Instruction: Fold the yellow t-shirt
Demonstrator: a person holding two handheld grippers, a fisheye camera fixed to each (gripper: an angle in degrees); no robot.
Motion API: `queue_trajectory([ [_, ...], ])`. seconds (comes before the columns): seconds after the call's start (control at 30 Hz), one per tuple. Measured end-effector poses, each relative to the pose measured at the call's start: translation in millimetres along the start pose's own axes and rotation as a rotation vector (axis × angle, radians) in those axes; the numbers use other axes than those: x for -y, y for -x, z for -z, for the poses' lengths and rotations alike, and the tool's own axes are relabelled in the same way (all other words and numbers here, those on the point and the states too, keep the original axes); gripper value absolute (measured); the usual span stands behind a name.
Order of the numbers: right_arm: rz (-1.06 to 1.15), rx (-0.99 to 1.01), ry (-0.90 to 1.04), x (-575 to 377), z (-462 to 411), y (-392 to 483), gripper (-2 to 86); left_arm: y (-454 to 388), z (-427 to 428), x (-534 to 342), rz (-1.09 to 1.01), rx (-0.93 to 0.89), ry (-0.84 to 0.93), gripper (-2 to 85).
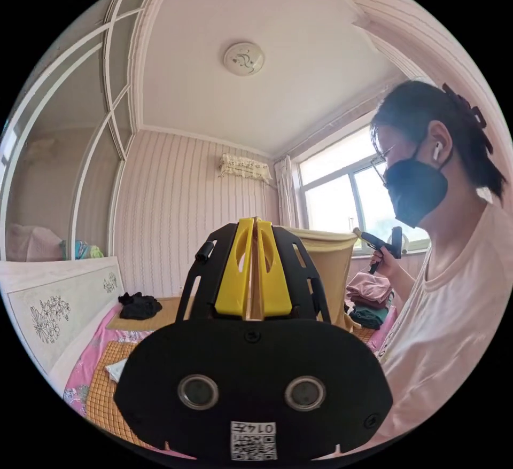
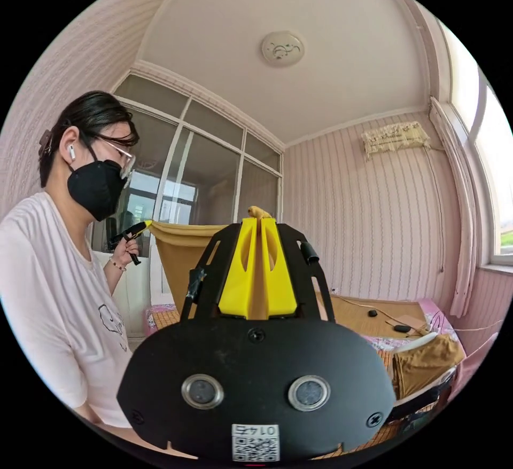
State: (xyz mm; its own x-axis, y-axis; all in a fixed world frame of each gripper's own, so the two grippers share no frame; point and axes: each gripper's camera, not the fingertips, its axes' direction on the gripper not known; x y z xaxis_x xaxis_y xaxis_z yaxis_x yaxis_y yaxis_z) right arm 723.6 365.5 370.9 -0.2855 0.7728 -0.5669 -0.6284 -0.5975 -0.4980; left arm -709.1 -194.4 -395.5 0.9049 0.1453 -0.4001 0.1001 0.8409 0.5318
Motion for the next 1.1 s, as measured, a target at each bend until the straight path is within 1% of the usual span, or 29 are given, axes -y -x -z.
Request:
queue_trajectory([
  [0.13,0.038,0.068,-0.066,22,17,12,0.5,-13,20,23,-0.074,0.016,-0.099,-1.0],
  [0.17,0.021,0.102,-0.067,25,14,7,0.5,-11,18,27,-0.090,0.022,-0.115,-1.0],
  [0.23,-0.017,0.110,-0.020,22,-3,-8,0.5,1,3,28,-0.065,0.017,-0.094,-1.0],
  [0.3,-0.114,0.042,0.156,-2,-50,-45,0.5,32,-40,15,0.044,-0.003,0.008,-1.0],
  [0.33,-0.142,0.022,0.214,-12,-65,-56,0.5,42,-55,9,0.082,-0.006,0.045,-1.0],
  [0.4,-0.246,-0.060,0.463,-67,-133,-102,0.5,82,-126,-37,0.255,0.002,0.249,-1.0],
  [0.43,-0.262,-0.096,0.524,-84,-151,-112,0.5,91,-145,-53,0.288,0.006,0.308,-1.0],
  [0.47,-0.311,-0.190,0.640,-122,-183,-128,0.5,107,-177,-86,0.323,0.030,0.404,-1.0],
  [0.5,-0.367,-0.248,0.733,-157,-208,-141,0.5,122,-203,-118,0.392,0.092,0.498,-1.0],
  [0.57,-0.398,-0.267,0.796,-177,-236,-154,0.5,142,-226,-151,0.536,0.088,0.486,-1.0],
  [0.6,-0.343,-0.290,0.779,-167,-250,-158,0.5,150,-236,-154,0.569,0.100,0.443,-1.0],
  [0.63,-0.310,-0.307,0.747,-156,-255,-159,0.5,151,-242,-150,0.553,0.112,0.427,-1.0],
  [0.7,-0.233,-0.320,0.530,-98,-261,-166,0.5,151,-262,-117,0.439,0.142,0.340,-1.0],
  [0.8,-0.259,-0.271,0.315,-45,-254,-176,0.6,146,-278,-83,0.339,0.123,0.261,-1.0],
  [0.87,-0.227,-0.246,0.261,-39,-248,-174,0.6,142,-284,-82,0.307,0.099,0.255,-1.0],
  [0.93,-0.179,-0.256,0.280,-53,-245,-169,0.6,141,-289,-101,0.328,0.066,0.286,-1.0],
  [0.97,-0.162,-0.270,0.328,-73,-244,-167,0.6,141,-295,-121,0.341,0.064,0.343,-1.0],
  [1.0,-0.170,-0.276,0.401,-98,-244,-168,0.6,141,-302,-146,0.348,0.088,0.428,-1.0],
  [1.03,-0.186,-0.277,0.441,-113,-244,-170,0.6,141,-305,-160,0.355,0.100,0.473,-1.0],
  [1.1,-0.303,-0.279,0.597,-181,-241,-179,0.6,142,-320,-226,0.404,0.105,0.664,-1.0],
])
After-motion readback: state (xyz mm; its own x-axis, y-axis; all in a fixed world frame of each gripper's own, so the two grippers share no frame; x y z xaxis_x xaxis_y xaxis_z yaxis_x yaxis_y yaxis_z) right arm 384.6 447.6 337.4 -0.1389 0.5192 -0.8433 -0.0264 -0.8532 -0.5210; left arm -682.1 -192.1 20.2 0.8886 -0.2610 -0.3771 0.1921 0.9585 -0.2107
